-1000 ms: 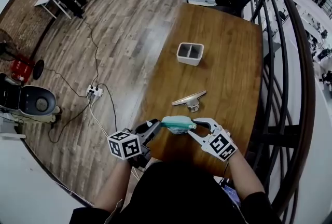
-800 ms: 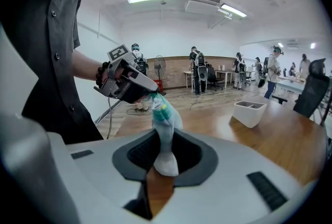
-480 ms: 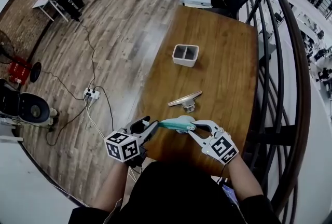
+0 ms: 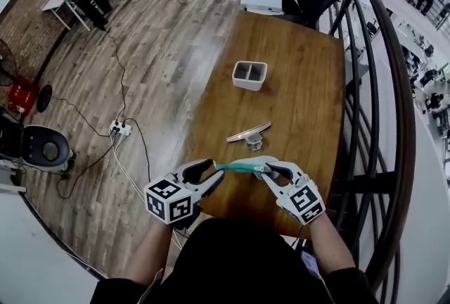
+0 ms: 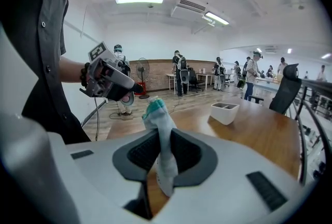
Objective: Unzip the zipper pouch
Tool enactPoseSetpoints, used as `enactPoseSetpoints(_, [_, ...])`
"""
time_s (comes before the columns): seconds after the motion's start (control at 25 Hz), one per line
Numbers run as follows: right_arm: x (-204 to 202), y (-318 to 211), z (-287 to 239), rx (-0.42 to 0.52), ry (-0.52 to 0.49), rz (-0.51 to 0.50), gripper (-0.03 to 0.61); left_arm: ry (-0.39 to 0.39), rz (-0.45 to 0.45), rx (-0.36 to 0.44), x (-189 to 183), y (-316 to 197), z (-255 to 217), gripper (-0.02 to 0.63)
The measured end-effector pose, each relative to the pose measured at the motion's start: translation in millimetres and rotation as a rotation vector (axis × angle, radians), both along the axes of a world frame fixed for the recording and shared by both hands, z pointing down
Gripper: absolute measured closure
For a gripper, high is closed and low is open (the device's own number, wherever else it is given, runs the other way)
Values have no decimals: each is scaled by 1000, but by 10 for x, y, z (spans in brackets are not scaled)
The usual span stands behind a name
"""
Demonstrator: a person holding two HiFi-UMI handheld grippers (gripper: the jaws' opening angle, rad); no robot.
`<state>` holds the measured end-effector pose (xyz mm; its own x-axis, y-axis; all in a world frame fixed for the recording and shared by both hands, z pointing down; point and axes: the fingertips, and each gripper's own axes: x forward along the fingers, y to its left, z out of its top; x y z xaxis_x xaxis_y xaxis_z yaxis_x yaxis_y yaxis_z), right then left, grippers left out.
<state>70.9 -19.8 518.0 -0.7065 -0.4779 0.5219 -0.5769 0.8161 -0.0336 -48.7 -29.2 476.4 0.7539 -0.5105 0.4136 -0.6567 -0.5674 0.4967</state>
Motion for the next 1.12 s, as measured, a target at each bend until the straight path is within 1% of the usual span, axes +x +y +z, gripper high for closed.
enactPoseSetpoints(0.08, [1, -4, -2, -1, 6, 17, 520, 49, 86, -30, 313, 98, -69, 446])
enactPoseSetpoints(0.12, [-1, -6, -3, 0, 11, 22, 520, 59, 114, -41, 437, 124, -85, 457])
enactPoseSetpoints(0.24, [-28, 17, 0, 2, 24, 22, 520, 55, 151, -58, 648, 139, -95, 462])
enactPoseSetpoints(0.32, [-52, 41, -1, 2, 30, 18, 518, 67, 160, -70, 696, 135, -122, 474])
enactPoseSetpoints(0.44, [-60, 56, 0, 1, 35, 27, 518, 113, 162, -107, 731, 136, -159, 489])
enactPoseSetpoints(0.6, [-65, 73, 0, -1, 35, 41, 518, 170, 154, -176, 758, 160, -129, 489])
enactPoseSetpoints(0.68, [-86, 94, -7, 2, 37, 37, 518, 184, 160, -191, 782, 183, -130, 489])
enactPoseSetpoints(0.76, [-109, 112, -10, 7, 43, 27, 518, 182, 165, -195, 819, 196, -129, 489])
enactPoseSetpoints(0.96, [-173, 157, 24, 30, 79, -6, 518, 127, 176, -201, 883, 222, -28, 483])
enactPoseSetpoints(1.12, [-223, 184, 31, 31, 81, -20, 518, 141, 164, -220, 905, 216, -12, 440])
